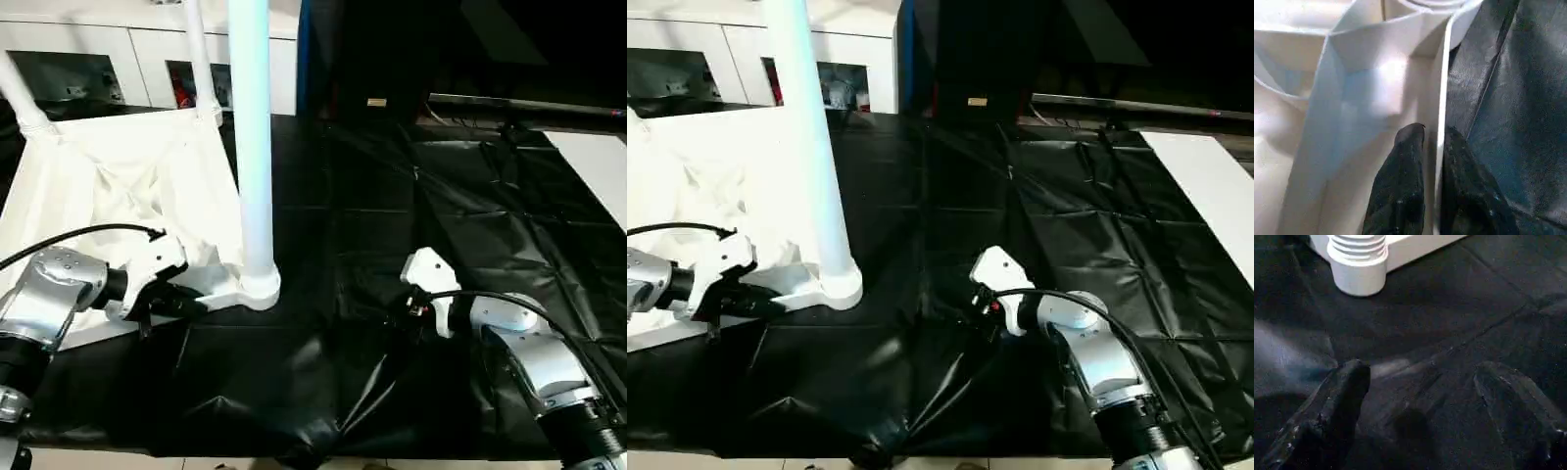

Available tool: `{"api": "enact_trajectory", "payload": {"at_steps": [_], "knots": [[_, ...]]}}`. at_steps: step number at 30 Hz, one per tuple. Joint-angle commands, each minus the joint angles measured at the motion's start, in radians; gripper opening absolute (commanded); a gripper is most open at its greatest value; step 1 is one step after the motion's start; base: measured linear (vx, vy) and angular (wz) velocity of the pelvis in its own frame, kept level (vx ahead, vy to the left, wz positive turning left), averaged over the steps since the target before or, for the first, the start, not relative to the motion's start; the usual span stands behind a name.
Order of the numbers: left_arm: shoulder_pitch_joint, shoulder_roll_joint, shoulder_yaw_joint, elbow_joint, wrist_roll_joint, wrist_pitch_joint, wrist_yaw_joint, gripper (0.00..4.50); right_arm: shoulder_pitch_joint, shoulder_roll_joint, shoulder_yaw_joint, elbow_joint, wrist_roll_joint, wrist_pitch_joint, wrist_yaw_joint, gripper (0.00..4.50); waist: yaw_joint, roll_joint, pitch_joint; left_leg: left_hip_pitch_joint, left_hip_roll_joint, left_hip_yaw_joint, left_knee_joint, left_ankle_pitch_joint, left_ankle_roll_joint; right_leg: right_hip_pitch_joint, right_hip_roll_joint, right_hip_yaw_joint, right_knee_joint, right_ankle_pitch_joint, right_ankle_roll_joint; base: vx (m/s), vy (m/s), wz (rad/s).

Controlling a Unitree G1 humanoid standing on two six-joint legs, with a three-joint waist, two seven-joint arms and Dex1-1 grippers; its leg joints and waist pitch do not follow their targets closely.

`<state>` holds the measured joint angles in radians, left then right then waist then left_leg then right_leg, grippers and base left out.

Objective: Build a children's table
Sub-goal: Rotate table base

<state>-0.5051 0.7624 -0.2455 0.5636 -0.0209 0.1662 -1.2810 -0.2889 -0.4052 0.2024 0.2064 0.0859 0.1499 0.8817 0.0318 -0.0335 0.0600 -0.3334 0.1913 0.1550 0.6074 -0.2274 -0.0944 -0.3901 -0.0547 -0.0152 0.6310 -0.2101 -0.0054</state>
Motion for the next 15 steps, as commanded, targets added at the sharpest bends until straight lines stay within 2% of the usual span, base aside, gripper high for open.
{"api": "enact_trajectory", "payload": {"at_steps": [1,3,4,6,7,8,11,13,15], "knots": [[0.020,-0.018,-0.028,0.004,0.031,-0.061,0.024,0.24,-0.016,0.012,-0.025,-0.021,0.038,0.022,0.001,3.87,0.000,0.015,-0.061,-0.006,0.028,0.002,-0.079,-0.130,0.016,0.051,-0.064,0.037,-0.065,-0.048,-0.277,0.000,0.000,0.00],[0.037,-0.048,-0.030,-0.014,0.019,-0.101,0.032,0.06,-0.013,0.024,-0.033,-0.029,0.062,0.035,0.007,3.87,0.001,0.013,-0.061,-0.007,0.029,0.003,-0.079,-0.121,0.021,0.050,-0.066,0.037,-0.064,-0.045,-0.277,0.000,0.000,0.00],[0.044,-0.078,-0.030,-0.037,0.004,-0.130,0.034,0.06,-0.013,0.033,-0.035,-0.032,0.074,0.041,0.010,3.87,0.004,0.003,-0.060,-0.004,0.031,0.005,-0.079,-0.130,0.025,0.047,-0.066,0.037,-0.067,-0.070,-0.271,0.000,0.000,0.00],[0.048,-0.109,-0.033,-0.065,-0.014,-0.148,0.027,0.06,-0.014,0.038,-0.029,-0.031,0.077,0.038,0.017,3.87,0.008,0.006,-0.061,-0.004,0.031,0.005,-0.080,-0.123,0.027,0.047,-0.067,0.037,-0.065,-0.077,-0.268,0.000,0.000,0.00],[0.050,-0.139,-0.041,-0.094,-0.031,-0.162,0.006,0.06,-0.016,0.043,-0.017,-0.032,0.077,0.035,0.027,3.87,0.012,0.007,-0.062,0.001,0.033,0.009,-0.078,-0.114,0.031,0.042,-0.067,0.038,-0.065,-0.063,-0.271,0.000,0.000,0.00],[0.050,-0.143,-0.043,-0.099,-0.034,-0.162,0.003,0.06,-0.016,0.044,-0.015,-0.033,0.077,0.034,0.029,3.87,0.017,0.008,-0.063,0.002,0.034,0.012,-0.078,-0.100,0.036,0.040,-0.066,0.037,-0.062,-0.037,-0.277,0.000,0.000,0.00],[0.045,-0.177,-0.073,-0.142,-0.038,-0.183,-0.025,0.06,-0.014,0.052,-0.004,-0.045,0.098,0.062,0.052,3.87,0.027,0.002,-0.062,0.004,0.034,0.018,-0.077,-0.099,0.046,0.038,-0.066,0.037,-0.062,-0.034,-0.273,0.000,0.000,0.00],[0.038,-0.189,-0.094,-0.154,-0.030,-0.195,-0.034,0.00,-0.012,0.052,-0.005,-0.055,0.109,0.074,0.057,4.20,0.034,0.001,-0.061,0.004,0.032,0.021,-0.079,-0.106,0.050,0.037,-0.068,0.038,-0.066,-0.065,-0.256,0.000,0.000,0.00],[0.033,-0.200,-0.100,-0.153,-0.026,-0.201,-0.029,0.00,-0.007,0.046,-0.001,-0.065,0.114,0.076,0.066,4.20,0.039,0.002,-0.059,0.003,0.033,0.021,-0.082,-0.122,0.040,0.036,-0.068,0.037,-0.069,-0.101,-0.238,0.000,0.000,0.00]]}}
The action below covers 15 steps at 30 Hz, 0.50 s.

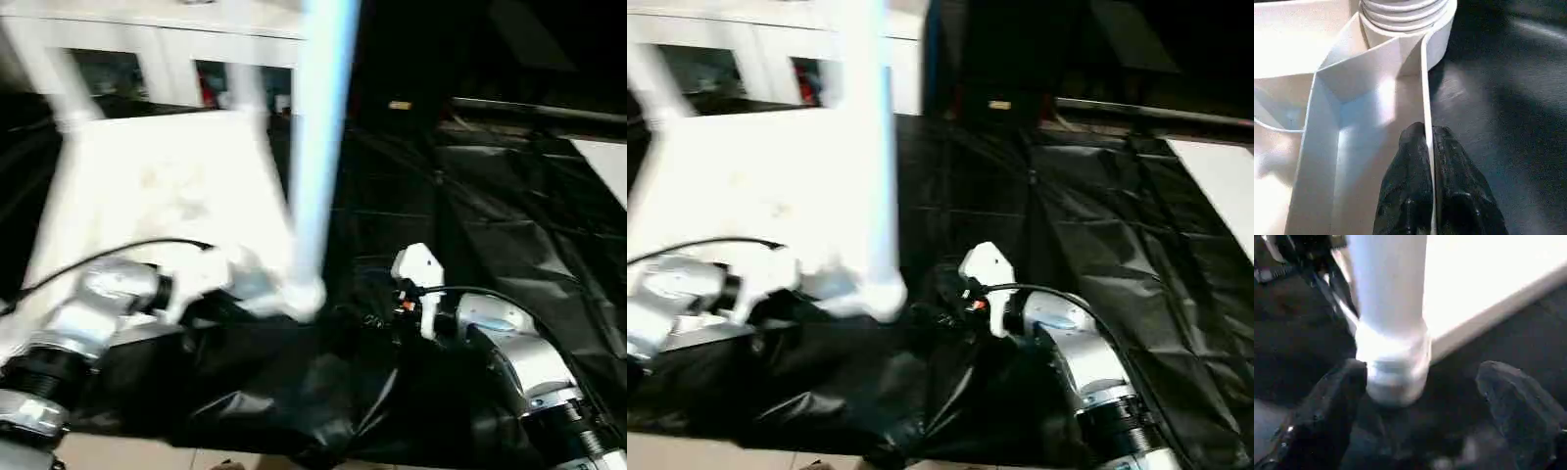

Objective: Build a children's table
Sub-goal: Rotate table base

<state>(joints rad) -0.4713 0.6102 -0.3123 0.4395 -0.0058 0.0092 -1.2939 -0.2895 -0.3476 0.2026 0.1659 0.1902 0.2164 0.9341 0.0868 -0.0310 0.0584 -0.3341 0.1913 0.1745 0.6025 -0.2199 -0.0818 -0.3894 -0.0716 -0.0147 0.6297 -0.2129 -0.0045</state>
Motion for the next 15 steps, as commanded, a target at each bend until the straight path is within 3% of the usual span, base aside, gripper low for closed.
{"api": "enact_trajectory", "payload": {"at_steps": [1,4,7,15], "knots": [[-0.004,-0.054,-0.034,-0.024,-0.039,-0.052,-0.016,0.00,-0.003,-0.015,0.002,-0.032,0.010,0.010,0.019,4.31,-0.011,0.001,-0.057,0.006,0.034,0.002,-0.078,-0.145,0.021,0.032,-0.052,0.036,-0.070,-0.121,-0.229,0.000,0.000,0.00],[-0.015,-0.068,-0.030,-0.007,-0.023,-0.066,-0.016,0.00,-0.002,-0.020,0.007,-0.037,-0.005,-0.010,0.013,4.46,-0.011,0.007,-0.058,0.005,0.033,0.003,-0.080,-0.172,0.006,0.031,-0.053,0.035,-0.073,-0.153,-0.213,0.000,0.000,0.00],[-0.021,-0.075,-0.025,0.001,-0.011,-0.067,-0.009,0.00,-0.005,-0.023,0.022,-0.023,-0.027,-0.030,0.020,4.46,-0.018,0.003,-0.059,-0.002,0.030,0.001,-0.081,-0.167,0.002,0.035,-0.053,0.035,-0.074,-0.157,-0.196,0.000,0.000,0.00],[-0.047,-0.074,-0.021,0.041,0.001,-0.077,-0.002,0.00,-0.022,-0.011,0.057,0.006,-0.051,-0.065,0.027,4.46,-0.017,0.003,-0.058,-0.004,0.030,0.001,-0.081,-0.168,0.004,0.033,-0.053,0.034,-0.075,-0.158,-0.201,0.000,0.000,0.00]]}}
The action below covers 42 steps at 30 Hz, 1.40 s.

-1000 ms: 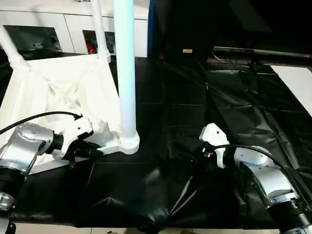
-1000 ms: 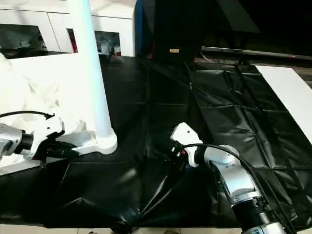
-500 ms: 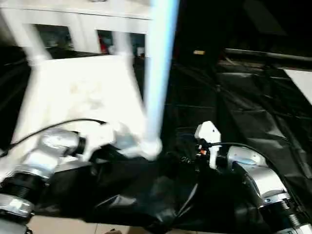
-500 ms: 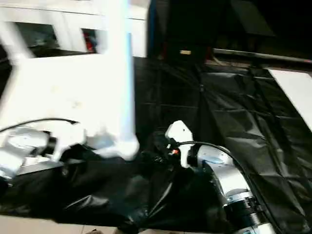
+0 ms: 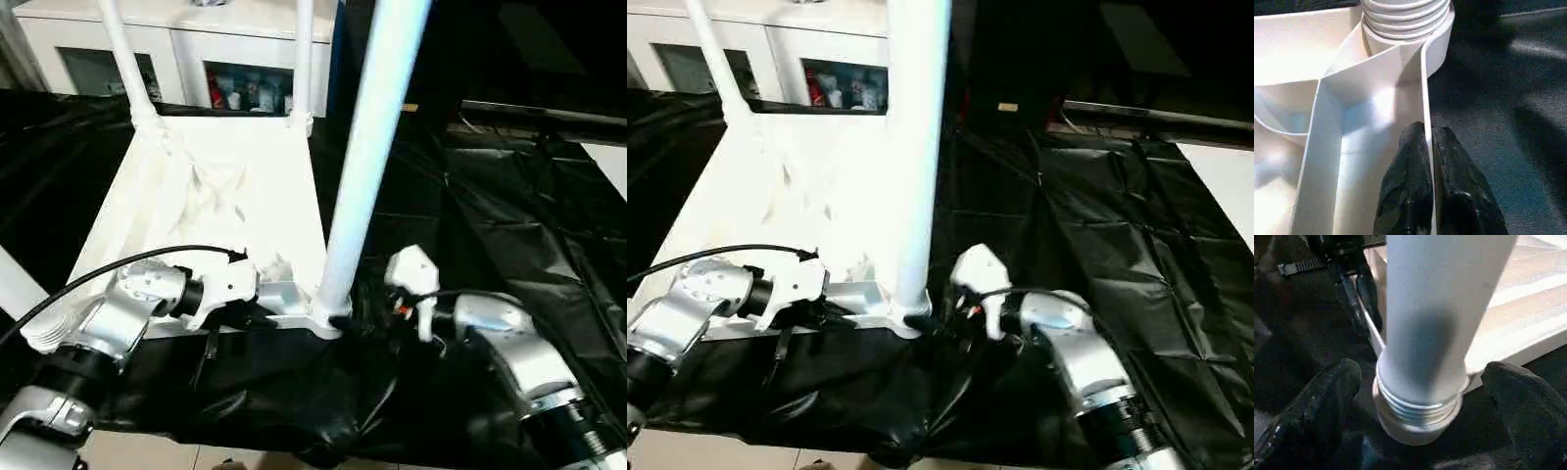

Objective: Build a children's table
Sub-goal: Rotate table base, then rotate leg to tighten

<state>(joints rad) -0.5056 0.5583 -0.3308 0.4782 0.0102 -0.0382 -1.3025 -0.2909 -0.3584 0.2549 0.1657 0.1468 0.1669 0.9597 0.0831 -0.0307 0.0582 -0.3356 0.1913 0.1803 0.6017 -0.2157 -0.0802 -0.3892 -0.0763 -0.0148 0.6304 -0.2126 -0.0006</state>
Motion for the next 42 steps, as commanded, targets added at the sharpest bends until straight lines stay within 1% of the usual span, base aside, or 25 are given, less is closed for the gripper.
{"api": "enact_trajectory", "payload": {"at_steps": [1,4,6,7,9,10,15,16,18,19,20,21,24,25,29,30,31,32,34,36,38,39,40,41,42], "knots": [[-0.016,-0.023,-0.001,0.006,-0.014,-0.032,0.005,0.00,-0.032,0.011,0.007,0.024,-0.013,-0.030,-0.006,4.46,-0.014,0.002,-0.058,-0.002,0.030,-0.006,-0.080,-0.176,0.001,0.033,-0.049,0.034,-0.076,-0.166,-0.205,0.000,0.000,0.00],[-0.018,-0.024,0.000,0.009,-0.013,-0.034,0.002,0.00,-0.050,0.028,0.009,0.054,-0.020,-0.043,-0.017,4.46,-0.016,0.003,-0.058,-0.001,0.031,-0.006,-0.081,-0.181,-0.002,0.031,-0.049,0.034,-0.076,-0.170,-0.208,0.000,0.000,0.00],[-0.018,-0.023,-0.001,0.010,-0.013,-0.033,0.000,0.00,-0.062,0.039,0.009,0.074,-0.022,-0.049,-0.021,4.46,-0.015,0.003,-0.059,-0.002,0.031,-0.005,-0.081,-0.171,-0.001,0.031,-0.049,0.034,-0.074,-0.152,-0.213,0.000,0.000,0.00],[-0.017,-0.022,-0.002,0.009,-0.012,-0.032,-0.006,0.00,-0.076,0.048,0.014,0.098,-0.026,-0.057,-0.024,4.46,-0.016,0.002,-0.059,-0.002,0.031,-0.005,-0.080,-0.165,0.000,0.031,-0.048,0.034,-0.072,-0.141,-0.216,0.000,0.000,0.00],[-0.016,-0.021,-0.002,0.008,-0.012,-0.031,-0.009,0.00,-0.080,0.051,0.014,0.105,-0.025,-0.058,-0.025,4.46,-0.014,0.003,-0.059,-0.001,0.031,-0.004,-0.079,-0.160,0.002,0.031,-0.048,0.034,-0.073,-0.130,-0.217,0.000,0.000,0.00],[-0.016,-0.021,-0.002,0.010,-0.012,-0.032,-0.011,0.00,-0.084,0.054,0.014,0.113,-0.021,-0.055,-0.021,4.46,-0.014,0.000,-0.060,-0.003,0.031,-0.004,-0.079,-0.156,0.004,0.033,-0.048,0.034,-0.071,-0.121,-0.219,0.000,0.000,0.00],[-0.014,-0.017,-0.003,0.014,-0.010,-0.034,-0.017,0.00,-0.101,0.057,0.020,0.159,-0.026,-0.072,-0.004,4.46,-0.014,0.001,-0.059,-0.003,0.031,-0.004,-0.080,-0.164,0.004,0.032,-0.050,0.034,-0.073,-0.141,-0.218,0.000,0.000,0.00],[-0.014,-0.017,-0.003,0.014,-0.010,-0.034,-0.017,0.00,-0.101,0.057,0.020,0.159,-0.026,-0.072,-0.004,4.30,-0.014,0.001,-0.059,-0.003,0.031,-0.004,-0.080,-0.160,0.004,0.033,-0.049,0.033,-0.072,-0.138,-0.217,0.000,0.000,0.00],[-0.014,-0.016,-0.002,0.015,-0.009,-0.034,-0.018,0.00,-0.105,0.057,0.020,0.171,-0.025,-0.077,0.000,4.30,-0.014,0.001,-0.059,-0.003,0.031,-0.004,-0.080,-0.156,0.006,0.032,-0.049,0.034,-0.072,-0.131,-0.216,0.000,0.000,0.00],[-0.014,-0.015,-0.002,0.015,-0.009,-0.034,-0.018,0.00,-0.106,0.057,0.020,0.173,-0.025,-0.078,0.000,4.17,-0.013,0.001,-0.060,-0.003,0.031,-0.004,-0.079,-0.152,0.007,0.033,-0.049,0.034,-0.071,-0.127,-0.217,0.000,0.000,0.00],[-0.015,-0.015,-0.002,0.016,-0.009,-0.034,-0.018,0.00,-0.107,0.058,0.020,0.176,-0.025,-0.079,0.001,4.17,-0.013,0.001,-0.060,-0.003,0.031,-0.004,-0.079,-0.152,0.007,0.033,-0.049,0.034,-0.071,-0.127,-0.217,0.000,0.000,0.00],[-0.016,-0.013,0.000,0.017,-0.008,-0.035,-0.018,0.00,-0.113,0.062,0.017,0.193,-0.025,-0.086,0.004,3.96,-0.014,0.002,-0.060,-0.003,0.031,-0.004,-0.079,-0.152,0.008,0.032,-0.049,0.034,-0.071,-0.123,-0.218,0.000,0.000,0.00],[-0.017,-0.011,0.001,0.019,-0.008,-0.035,-0.020,0.00,-0.116,0.066,0.014,0.201,-0.024,-0.090,0.005,3.78,-0.014,0.002,-0.060,-0.005,0.031,-0.003,-0.078,-0.146,0.011,0.032,-0.049,0.033,-0.070,-0.110,-0.225,0.000,0.000,0.00],[-0.017,-0.011,0.002,0.019,-0.008,-0.036,-0.021,0.00,-0.117,0.067,0.013,0.203,-0.023,-0.091,0.006,3.67,-0.013,0.001,-0.062,-0.005,0.031,-0.003,-0.077,-0.135,0.013,0.033,-0.048,0.033,-0.068,-0.094,-0.226,0.000,0.000,0.00],[-0.014,-0.003,-0.001,0.019,-0.005,-0.036,-0.029,0.00,-0.119,0.069,0.019,0.220,-0.021,-0.102,0.023,3.24,-0.013,0.001,-0.063,-0.006,0.031,-0.002,-0.077,-0.137,0.018,0.032,-0.048,0.033,-0.067,-0.091,-0.230,0.000,0.000,0.00],[-0.013,-0.002,-0.001,0.018,-0.005,-0.035,-0.031,0.00,-0.119,0.069,0.021,0.224,-0.021,-0.105,0.026,3.24,-0.013,0.001,-0.063,-0.007,0.031,-0.002,-0.076,-0.131,0.019,0.032,-0.048,0.033,-0.067,-0.084,-0.231,0.000,0.000,0.00],[-0.011,0.000,-0.001,0.016,-0.005,-0.034,-0.033,0.00,-0.118,0.070,0.021,0.227,-0.018,-0.105,0.029,3.05,-0.013,0.001,-0.064,-0.008,0.031,-0.001,-0.075,-0.129,0.021,0.031,-0.048,0.033,-0.066,-0.080,-0.232,0.000,0.000,0.00],[-0.011,0.000,-0.001,0.016,-0.005,-0.034,-0.033,0.00,-0.118,0.070,0.021,0.227,-0.018,-0.105,0.029,3.05,-0.013,0.001,-0.062,-0.008,0.031,-0.002,-0.076,-0.130,0.022,0.031,-0.048,0.032,-0.066,-0.083,-0.232,0.000,0.000,0.00],[-0.005,0.002,-0.001,0.009,-0.006,-0.030,-0.034,0.00,-0.115,0.072,0.021,0.229,-0.015,-0.105,0.030,2.83,-0.014,-0.001,-0.063,-0.010,0.031,-0.002,-0.076,-0.126,0.022,0.032,-0.048,0.032,-0.065,-0.080,-0.231,0.000,0.000,0.00],[-0.001,0.001,0.001,0.005,-0.011,-0.021,-0.034,0.00,-0.113,0.077,0.017,0.235,-0.014,-0.102,0.022,2.77,-0.014,-0.001,-0.062,-0.010,0.031,-0.002,-0.076,-0.124,0.022,0.032,-0.048,0.032,-0.065,-0.078,-0.231,0.000,0.000,0.00],[0.010,-0.008,0.008,-0.006,-0.023,0.004,-0.027,0.00,-0.113,0.099,-0.002,0.263,-0.015,-0.104,-0.022,2.74,-0.019,-0.001,-0.061,-0.012,0.030,-0.002,-0.078,-0.136,0.018,0.031,-0.049,0.032,-0.068,-0.104,-0.230,0.000,0.000,0.00],[0.015,-0.020,0.011,-0.012,-0.022,0.019,-0.006,0.00,-0.116,0.125,-0.026,0.297,-0.017,-0.111,-0.081,2.74,-0.021,-0.001,-0.061,-0.011,0.032,-0.003,-0.078,-0.139,0.013,0.031,-0.051,0.033,-0.069,-0.113,-0.229,0.000,0.000,0.00],[0.015,-0.020,0.011,-0.012,-0.022,0.019,-0.006,0.00,-0.116,0.125,-0.026,0.297,-0.017,-0.111,-0.081,2.72,-0.024,-0.001,-0.060,-0.013,0.030,-0.003,-0.079,-0.149,0.009,0.030,-0.050,0.032,-0.070,-0.128,-0.227,0.000,0.000,0.00],[0.023,-0.048,0.015,-0.020,-0.010,0.044,0.053,0.00,-0.119,0.168,-0.060,0.350,-0.021,-0.126,-0.178,2.72,-0.029,-0.001,-0.059,-0.013,0.031,-0.006,-0.082,-0.164,0.000,0.031,-0.050,0.031,-0.073,-0.161,-0.219,0.000,0.000,0.00],[0.023,-0.048,0.015,-0.020,-0.010,0.044,0.053,0.00,-0.119,0.168,-0.060,0.350,-0.021,-0.126,-0.178,2.72,-0.037,0.001,-0.056,-0.013,0.032,-0.006,-0.085,-0.191,-0.011,0.026,-0.050,0.032,-0.078,-0.200,-0.215,0.000,0.000,0.00]]}}
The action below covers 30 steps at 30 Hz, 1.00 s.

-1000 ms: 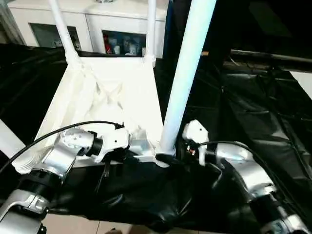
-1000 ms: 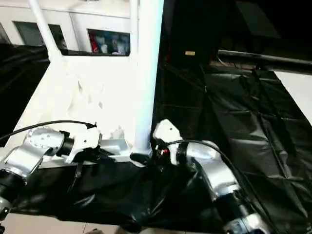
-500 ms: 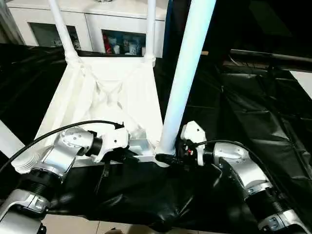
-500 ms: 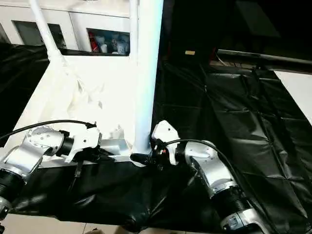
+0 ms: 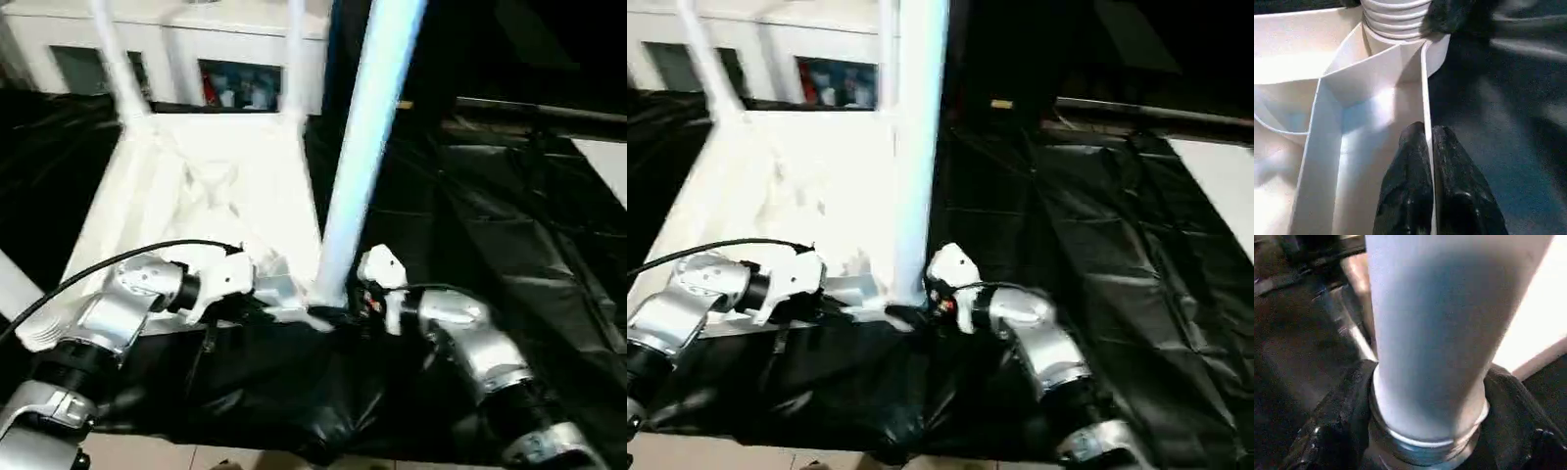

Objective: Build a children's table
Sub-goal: Rotate leg to tighten

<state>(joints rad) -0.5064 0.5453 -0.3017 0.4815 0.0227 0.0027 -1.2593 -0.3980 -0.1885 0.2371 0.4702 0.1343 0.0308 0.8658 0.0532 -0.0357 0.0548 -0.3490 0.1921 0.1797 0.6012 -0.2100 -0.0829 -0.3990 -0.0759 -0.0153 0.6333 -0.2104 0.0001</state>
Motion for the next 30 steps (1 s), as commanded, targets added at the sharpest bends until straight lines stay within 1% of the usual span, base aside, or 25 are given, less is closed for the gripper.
{"api": "enact_trajectory", "payload": {"at_steps": [1,3,4,5,6,8,9,10,11,12,13,17,18,19,20,21,22,23,24,25,26,27,28,29,30], "knots": [[0.028,-0.050,-0.013,-0.027,-0.015,0.013,0.042,0.00,-0.011,0.015,-0.053,0.062,-0.011,0.004,-0.123,2.72,-0.010,0.003,-0.055,0.002,0.031,-0.007,-0.084,-0.207,-0.014,0.038,-0.050,0.033,-0.083,-0.228,-0.205,0.000,0.000,0.00],[0.033,-0.067,-0.013,-0.036,-0.011,0.038,0.070,0.00,-0.009,0.035,-0.064,0.075,-0.012,0.003,-0.164,2.72,-0.017,0.003,-0.054,0.000,0.031,-0.007,-0.084,-0.203,-0.014,0.037,-0.050,0.034,-0.083,-0.224,-0.202,0.000,0.000,0.00],[0.044,-0.143,-0.014,-0.063,0.016,0.128,0.195,0.00,-0.009,0.101,-0.094,0.103,-0.036,0.004,-0.336,2.72,-0.020,0.004,-0.055,-0.002,0.032,-0.007,-0.083,-0.201,-0.014,0.036,-0.050,0.035,-0.081,-0.218,-0.203,0.000,0.000,0.00],[0.044,-0.143,-0.014,-0.063,0.016,0.128,0.195,0.00,-0.009,0.101,-0.094,0.103,-0.036,0.004,-0.336,2.72,-0.024,0.001,-0.054,-0.001,0.031,-0.006,-0.083,-0.187,-0.019,0.035,-0.050,0.035,-0.084,-0.214,-0.206,0.000,0.000,0.00],[0.047,-0.171,-0.013,-0.072,0.023,0.159,0.238,0.00,-0.010,0.123,-0.101,0.111,-0.049,0.007,-0.399,2.72,-0.022,0.000,-0.054,0.000,0.029,-0.005,-0.082,-0.189,-0.017,0.036,-0.049,0.034,-0.087,-0.227,-0.203,0.000,0.000,0.00],[0.043,-0.217,-0.019,-0.081,0.048,0.213,0.309,0.00,-0.015,0.157,-0.115,0.120,-0.065,0.023,-0.497,2.72,-0.024,0.001,-0.057,-0.001,0.029,-0.005,-0.082,-0.177,-0.013,0.035,-0.047,0.035,-0.086,-0.221,-0.194,0.000,0.000,0.00],[0.041,-0.230,-0.017,-0.080,0.055,0.225,0.333,0.00,-0.015,0.163,-0.114,0.119,-0.070,0.022,-0.510,2.72,-0.023,0.001,-0.058,-0.002,0.027,-0.005,-0.081,-0.170,-0.007,0.037,-0.045,0.034,-0.086,-0.202,-0.189,0.000,0.000,0.00],[0.035,-0.276,-0.018,-0.078,0.079,0.267,0.407,0.00,-0.020,0.183,-0.106,0.119,-0.093,0.019,-0.559,2.72,-0.024,0.002,-0.060,-0.001,0.028,-0.004,-0.079,-0.158,-0.003,0.035,-0.043,0.034,-0.084,-0.169,-0.190,0.000,0.000,0.00],[0.033,-0.298,-0.026,-0.077,0.095,0.285,0.435,0.00,-0.024,0.194,-0.097,0.122,-0.101,0.007,-0.563,2.72,-0.023,0.003,-0.061,0.001,0.027,-0.002,-0.077,-0.153,0.002,0.035,-0.044,0.035,-0.084,-0.151,-0.194,0.000,0.000,0.00],[0.033,-0.309,-0.032,-0.077,0.104,0.294,0.448,0.00,-0.027,0.200,-0.093,0.125,-0.106,0.000,-0.563,2.72,-0.020,0.001,-0.061,0.001,0.026,-0.001,-0.076,-0.148,0.011,0.035,-0.042,0.035,-0.084,-0.129,-0.199,0.000,0.000,0.00],[0.032,-0.311,-0.033,-0.077,0.106,0.297,0.451,0.00,-0.027,0.202,-0.092,0.126,-0.106,-0.001,-0.563,2.72,-0.020,0.002,-0.061,-0.003,0.025,-0.002,-0.077,-0.149,0.018,0.039,-0.043,0.034,-0.083,-0.124,-0.198,0.000,0.000,0.00],[0.042,-0.294,-0.057,-0.100,0.131,0.315,0.425,0.00,-0.020,0.201,-0.092,0.108,-0.090,-0.050,-0.500,2.72,-0.021,0.002,-0.062,-0.005,0.026,-0.004,-0.078,-0.161,0.024,0.040,-0.044,0.032,-0.084,-0.135,-0.187,0.000,0.000,0.00],[0.046,-0.286,-0.059,-0.108,0.133,0.322,0.415,0.00,-0.017,0.197,-0.094,0.098,-0.085,-0.064,-0.485,3.27,-0.020,0.003,-0.063,-0.005,0.027,-0.004,-0.078,-0.159,0.027,0.040,-0.044,0.032,-0.084,-0.127,-0.188,0.000,0.000,0.00],[0.050,-0.268,-0.063,-0.118,0.135,0.314,0.396,0.00,-0.014,0.182,-0.098,0.075,-0.065,-0.075,-0.438,3.27,-0.021,0.002,-0.064,-0.006,0.026,-0.005,-0.079,-0.149,0.032,0.042,-0.043,0.031,-0.081,-0.108,-0.192,0.000,0.000,0.00],[0.053,-0.257,-0.065,-0.123,0.136,0.308,0.384,0.00,-0.013,0.172,-0.101,0.060,-0.050,-0.081,-0.407,3.44,-0.022,0.003,-0.065,-0.008,0.027,-0.006,-0.078,-0.142,0.035,0.043,-0.043,0.030,-0.079,-0.093,-0.194,0.000,0.000,0.00],[0.053,-0.257,-0.065,-0.123,0.136,0.308,0.384,0.00,-0.013,0.172,-0.101,0.060,-0.050,-0.081,-0.407,3.44,-0.022,0.003,-0.067,-0.008,0.027,-0.006,-0.076,-0.131,0.041,0.046,-0.043,0.030,-0.077,-0.069,-0.198,0.000,0.000,0.00],[0.059,-0.242,-0.066,-0.138,0.136,0.305,0.373,0.00,-0.011,0.152,-0.096,0.036,-0.036,-0.077,-0.364,3.50,-0.024,0.002,-0.067,-0.009,0.026,-0.004,-0.074,-0.108,0.053,0.045,-0.042,0.030,-0.074,-0.030,-0.210,0.000,0.000,0.00],[0.071,-0.219,-0.067,-0.163,0.125,0.309,0.342,0.00,-0.008,0.119,-0.093,0.002,-0.012,-0.054,-0.299,3.75,-0.023,-0.002,-0.068,-0.009,0.026,-0.003,-0.071,-0.089,0.067,0.048,-0.042,0.030,-0.071,0.004,-0.219,0.000,0.000,0.00],[0.082,-0.201,-0.067,-0.187,0.117,0.309,0.317,0.00,-0.005,0.087,-0.088,-0.029,0.010,-0.026,-0.241,3.75,-0.020,-0.002,-0.071,-0.011,0.026,-0.004,-0.068,-0.058,0.086,0.055,-0.042,0.029,-0.065,0.054,-0.229,0.000,0.000,0.00],[0.101,-0.164,-0.072,-0.222,0.098,0.286,0.253,0.00,0.007,0.015,-0.064,-0.082,0.037,0.028,-0.121,3.84,-0.019,-0.001,-0.071,-0.011,0.027,-0.005,-0.067,-0.043,0.098,0.056,-0.040,0.029,-0.063,0.079,-0.234,0.000,0.000,0.00],[0.107,-0.152,-0.073,-0.234,0.091,0.287,0.231,0.00,0.012,-0.013,-0.050,-0.098,0.039,0.042,-0.080,3.90,-0.021,-0.002,-0.068,-0.014,0.027,-0.003,-0.065,-0.035,0.116,0.054,-0.039,0.028,-0.060,0.103,-0.242,0.000,0.000,0.00],[0.119,-0.126,-0.080,-0.251,0.071,0.244,0.179,0.00,0.023,-0.059,-0.033,-0.120,0.036,0.040,-0.023,3.90,-0.022,-0.001,-0.067,-0.013,0.028,-0.004,-0.066,-0.043,0.120,0.053,-0.040,0.027,-0.061,0.093,-0.244,0.000,0.000,0.00],[0.127,-0.109,-0.085,-0.262,0.057,0.214,0.144,0.00,0.030,-0.088,-0.022,-0.134,0.034,0.036,0.012,3.90,-0.020,-0.001,-0.066,-0.008,0.030,-0.003,-0.066,-0.063,0.123,0.049,-0.043,0.028,-0.065,0.055,-0.248,0.000,0.000,0.00],[0.133,-0.097,-0.088,-0.272,0.047,0.208,0.121,0.00,0.036,-0.106,-0.017,-0.143,0.038,0.036,0.037,3.90,-0.021,-0.002,-0.066,-0.008,0.031,-0.002,-0.066,-0.064,0.121,0.049,-0.044,0.028,-0.065,0.051,-0.251,0.000,0.000,0.00],[0.140,-0.082,-0.089,-0.285,0.042,0.206,0.103,0.00,0.043,-0.125,-0.017,-0.154,0.044,0.032,0.071,3.90,-0.018,0.000,-0.065,-0.002,0.033,0.000,-0.067,-0.084,0.116,0.043,-0.043,0.028,-0.069,0.028,-0.257,0.000,0.000,0.00]]}}
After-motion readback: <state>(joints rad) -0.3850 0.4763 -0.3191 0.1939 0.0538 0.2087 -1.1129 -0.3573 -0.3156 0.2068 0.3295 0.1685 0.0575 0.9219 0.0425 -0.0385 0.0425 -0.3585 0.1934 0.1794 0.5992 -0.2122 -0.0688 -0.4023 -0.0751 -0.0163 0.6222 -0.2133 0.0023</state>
